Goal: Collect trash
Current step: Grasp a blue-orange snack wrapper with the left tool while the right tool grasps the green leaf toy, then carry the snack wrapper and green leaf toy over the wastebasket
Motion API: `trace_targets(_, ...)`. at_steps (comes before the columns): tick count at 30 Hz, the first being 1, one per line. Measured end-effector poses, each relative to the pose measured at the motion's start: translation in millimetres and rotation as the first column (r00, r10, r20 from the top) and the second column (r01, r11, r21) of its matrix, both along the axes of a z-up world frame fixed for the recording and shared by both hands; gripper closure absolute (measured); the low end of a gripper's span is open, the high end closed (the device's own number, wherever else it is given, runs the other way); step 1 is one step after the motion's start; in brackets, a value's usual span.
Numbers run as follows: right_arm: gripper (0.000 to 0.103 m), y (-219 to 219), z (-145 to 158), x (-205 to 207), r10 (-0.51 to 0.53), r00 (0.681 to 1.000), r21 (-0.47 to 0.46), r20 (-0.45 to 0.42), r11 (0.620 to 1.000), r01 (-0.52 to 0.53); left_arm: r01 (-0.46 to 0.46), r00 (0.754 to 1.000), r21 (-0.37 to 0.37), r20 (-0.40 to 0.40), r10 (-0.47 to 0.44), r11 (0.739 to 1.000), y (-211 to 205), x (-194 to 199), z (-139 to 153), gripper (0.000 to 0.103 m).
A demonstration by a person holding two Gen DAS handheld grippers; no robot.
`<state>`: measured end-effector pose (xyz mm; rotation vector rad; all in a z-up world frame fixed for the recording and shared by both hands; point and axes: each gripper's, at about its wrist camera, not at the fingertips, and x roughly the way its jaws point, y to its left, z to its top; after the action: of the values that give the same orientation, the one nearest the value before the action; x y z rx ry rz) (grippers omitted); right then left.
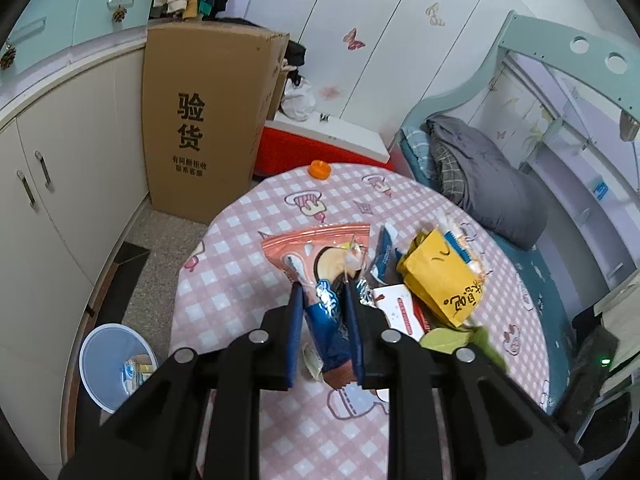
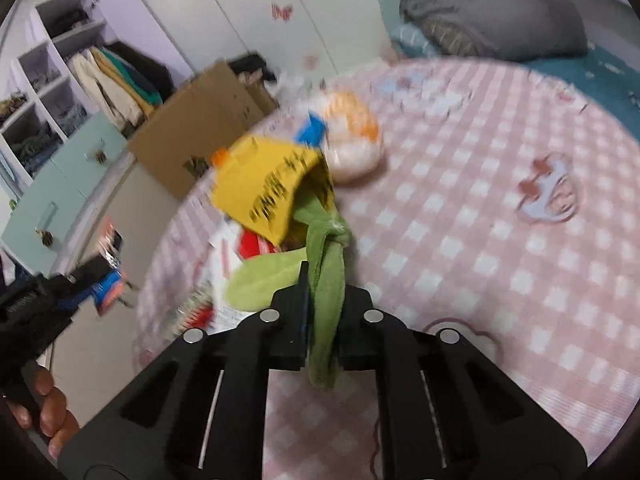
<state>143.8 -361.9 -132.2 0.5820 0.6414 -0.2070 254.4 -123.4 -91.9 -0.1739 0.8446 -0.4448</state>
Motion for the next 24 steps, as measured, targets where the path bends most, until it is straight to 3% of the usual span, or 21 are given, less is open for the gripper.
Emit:
trace_targets(7, 0.093, 20.4, 73.2, -26.2, 0.036, 0.988, -0.071, 0.148, 0.997, -0.025, 0.012, 0.999, -0.064, 0.039, -0.01, 0.998, 20.2, -18.5, 23.5, 0.083)
trace_targets(11, 0.093, 38.8, 91.7, -22.0, 0.09, 0.982, -0.082, 0.167, 0.994, -0.077, 0.02, 0.998, -0.088, 0.059, -0.015, 0.996, 33.5, -28.9, 33.9, 0.083)
trace_targets(18, 0.093, 106.9, 87.2, 4.6, 0.242, 0.96, -0.094, 0.14, 0.968, -0.231, -0.022, 0.997, -0.109, 0.066, 0.03, 0.994, 85.1, -41.1, 36.1, 0.083)
trace_targets(24, 0.093, 188.0, 62.5, 37.1, 0.401, 0.914, -0.097, 0.067, 0.914, -0.394, -0.128, 0.99, -0.089, 0.046, 0.132, 0.988, 153.8, -42.8, 12.1, 0.083)
